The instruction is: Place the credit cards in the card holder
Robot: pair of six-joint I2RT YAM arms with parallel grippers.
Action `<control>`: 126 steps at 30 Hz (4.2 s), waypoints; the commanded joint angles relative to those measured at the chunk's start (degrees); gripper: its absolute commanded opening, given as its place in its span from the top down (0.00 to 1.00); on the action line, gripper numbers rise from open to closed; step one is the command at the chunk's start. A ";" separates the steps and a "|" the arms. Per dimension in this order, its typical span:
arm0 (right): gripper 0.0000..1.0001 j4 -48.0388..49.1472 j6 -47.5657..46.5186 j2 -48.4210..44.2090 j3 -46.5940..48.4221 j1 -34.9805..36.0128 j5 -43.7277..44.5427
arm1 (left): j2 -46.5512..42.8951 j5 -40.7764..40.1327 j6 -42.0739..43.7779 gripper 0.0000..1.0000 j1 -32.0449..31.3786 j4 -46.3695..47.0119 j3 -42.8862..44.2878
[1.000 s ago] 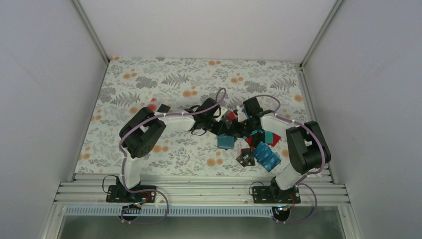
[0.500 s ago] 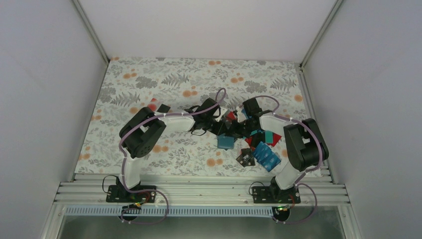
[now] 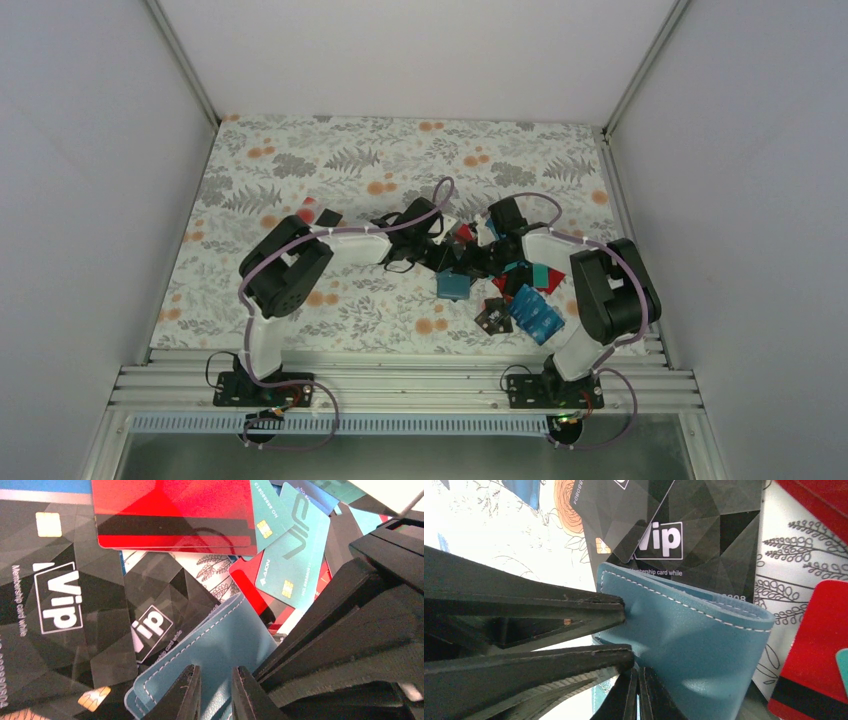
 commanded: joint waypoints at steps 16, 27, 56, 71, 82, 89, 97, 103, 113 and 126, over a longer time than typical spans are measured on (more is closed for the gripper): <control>0.96 1.19 -1.64 0.60 -3.42 0.43 2.50 | -10.08 -3.37 -3.29 0.98 -1.27 -4.55 -1.67; 0.96 1.06 -1.29 0.60 -3.32 0.42 3.16 | -4.13 -2.78 -12.62 0.98 -7.90 7.09 -16.18; 0.96 1.28 -1.55 0.62 -3.58 0.67 2.56 | -7.94 -14.55 -9.17 0.98 -7.41 0.73 -6.41; 0.96 0.05 -1.73 0.60 -2.95 0.60 2.61 | -0.10 -13.23 -15.17 0.98 -10.56 8.52 -18.34; 0.96 -3.14 -1.46 -5.07 -0.31 0.69 -0.27 | -9.99 -20.62 -14.30 0.98 -11.34 1.15 -17.32; 0.96 -2.77 -1.00 -4.97 -0.42 0.86 -1.35 | -12.45 -20.44 -13.07 0.98 -11.98 -0.32 -15.64; 0.96 -2.91 -1.19 -4.52 -0.92 1.04 1.37 | -10.32 -19.78 -13.18 0.98 -12.17 0.57 -14.39; 0.96 -2.94 -1.32 -3.56 -1.00 1.04 5.07 | -9.96 -20.45 -13.50 0.98 -12.23 -0.17 -14.28; 0.96 -1.40 -1.37 -1.85 -2.16 1.06 6.57 | -11.04 -20.39 -13.50 0.98 -12.17 -1.13 -13.69; 0.96 -0.35 -1.25 -2.12 -3.78 1.13 6.27 | -12.99 -16.75 -11.74 0.98 -7.84 -0.85 -6.73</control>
